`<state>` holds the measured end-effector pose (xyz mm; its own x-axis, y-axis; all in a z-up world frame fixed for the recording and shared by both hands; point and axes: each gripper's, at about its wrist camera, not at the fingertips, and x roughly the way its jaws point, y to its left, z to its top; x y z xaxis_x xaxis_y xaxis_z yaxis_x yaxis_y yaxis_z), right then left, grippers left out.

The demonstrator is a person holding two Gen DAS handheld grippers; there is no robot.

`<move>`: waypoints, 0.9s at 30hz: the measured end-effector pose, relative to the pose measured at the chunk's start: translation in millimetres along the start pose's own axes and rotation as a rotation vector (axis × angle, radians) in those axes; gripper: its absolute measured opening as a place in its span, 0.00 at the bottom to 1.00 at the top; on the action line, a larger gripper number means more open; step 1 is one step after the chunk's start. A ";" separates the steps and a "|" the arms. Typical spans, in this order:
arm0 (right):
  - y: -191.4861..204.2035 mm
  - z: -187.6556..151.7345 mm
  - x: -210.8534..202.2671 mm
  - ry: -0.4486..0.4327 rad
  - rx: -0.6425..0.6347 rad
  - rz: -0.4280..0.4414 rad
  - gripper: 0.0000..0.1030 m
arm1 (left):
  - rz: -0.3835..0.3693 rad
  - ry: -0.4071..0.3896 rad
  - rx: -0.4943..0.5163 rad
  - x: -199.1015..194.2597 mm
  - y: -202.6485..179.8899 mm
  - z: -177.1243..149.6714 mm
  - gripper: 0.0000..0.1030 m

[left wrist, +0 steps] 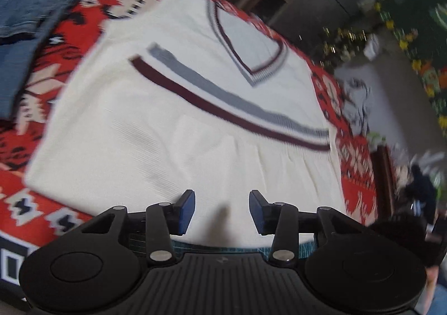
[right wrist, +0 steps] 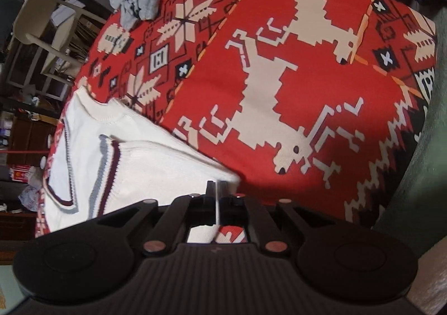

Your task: Fold clothes

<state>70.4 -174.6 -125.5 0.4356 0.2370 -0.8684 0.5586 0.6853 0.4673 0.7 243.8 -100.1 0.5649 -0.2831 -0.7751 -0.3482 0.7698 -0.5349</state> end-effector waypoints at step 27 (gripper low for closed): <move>32.3 -16.7 13.6 0.045 -0.155 0.094 0.07 | 0.103 -0.027 -0.152 16.3 42.0 33.7 0.09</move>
<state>82.6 -137.8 -125.0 0.4472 0.3332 -0.8301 0.4000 0.7555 0.5188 20.5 290.8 -123.8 0.5394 -0.1901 -0.8203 -0.5135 0.6979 -0.4994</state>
